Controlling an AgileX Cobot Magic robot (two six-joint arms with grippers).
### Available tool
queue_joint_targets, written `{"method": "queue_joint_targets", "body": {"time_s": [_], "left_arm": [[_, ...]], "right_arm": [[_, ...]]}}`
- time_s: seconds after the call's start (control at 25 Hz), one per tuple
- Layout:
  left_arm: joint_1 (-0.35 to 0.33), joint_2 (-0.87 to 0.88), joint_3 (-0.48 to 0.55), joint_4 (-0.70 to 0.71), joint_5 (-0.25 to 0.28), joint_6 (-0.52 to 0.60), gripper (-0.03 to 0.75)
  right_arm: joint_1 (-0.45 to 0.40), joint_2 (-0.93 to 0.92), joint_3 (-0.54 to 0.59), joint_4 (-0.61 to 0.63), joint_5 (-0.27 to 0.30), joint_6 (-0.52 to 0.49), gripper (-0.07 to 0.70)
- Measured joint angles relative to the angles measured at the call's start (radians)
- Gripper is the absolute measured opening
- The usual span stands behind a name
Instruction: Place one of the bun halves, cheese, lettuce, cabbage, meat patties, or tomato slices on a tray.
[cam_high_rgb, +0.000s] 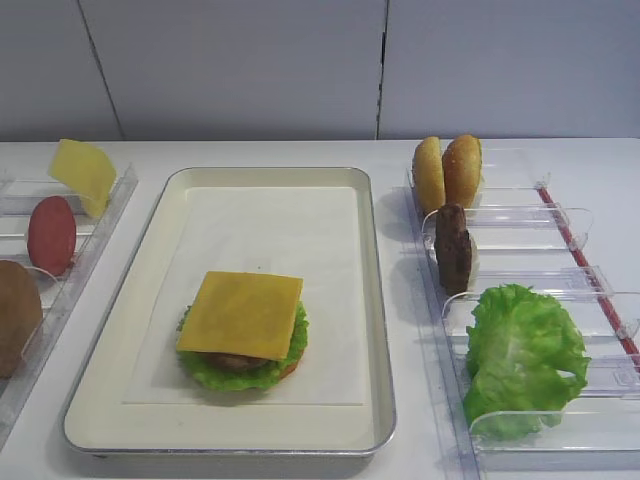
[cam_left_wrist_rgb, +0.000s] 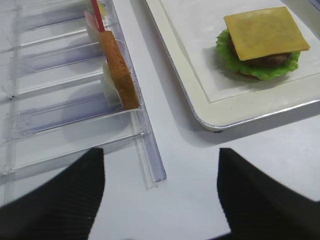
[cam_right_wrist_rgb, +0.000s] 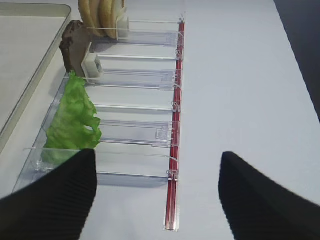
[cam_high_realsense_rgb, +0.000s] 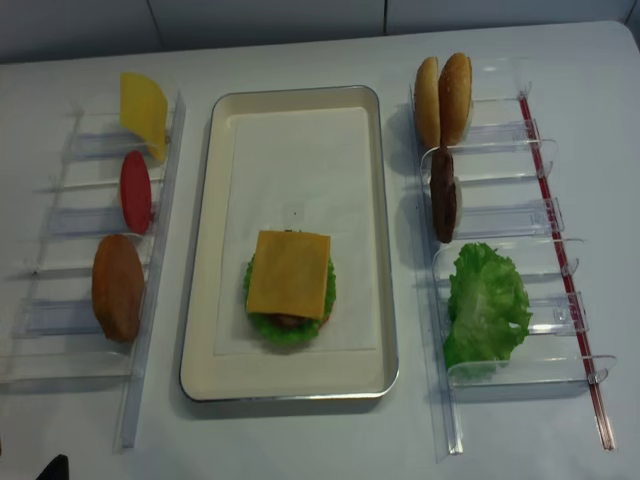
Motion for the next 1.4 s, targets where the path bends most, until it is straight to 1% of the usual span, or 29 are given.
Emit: {"method": "queue_joint_targets", "body": {"time_s": [0.12,0.2,0.32,0.44,0.56,0.72,1.4], "left_arm": [[0.005,0.000,0.000,0.000,0.000,0.000,0.450],[0.030,0.000,0.000,0.000,-0.001,0.000,0.450],[0.095,0.000,0.000,0.000,-0.001,0.000,0.450],[0.176,0.000,0.000,0.000,-0.001,0.000,0.450],[0.226,0.000,0.000,0.000,-0.001,0.000,0.450],[0.238,0.000,0.000,0.000,-0.001,0.000,0.450],[0.238,0.000,0.000,0.000,-0.001,0.000,0.450]], "right_arm": [[0.000,0.000,0.000,0.000,0.000,0.000,0.545],[0.000,0.000,0.000,0.000,0.000,0.000,0.545],[0.000,0.000,0.000,0.000,0.000,0.000,0.545],[0.000,0.000,0.000,0.000,0.000,0.000,0.545],[0.000,0.000,0.000,0.000,0.000,0.000,0.545],[0.000,0.000,0.000,0.000,0.000,0.000,0.545],[0.000,0.000,0.000,0.000,0.000,0.000,0.545]]}}
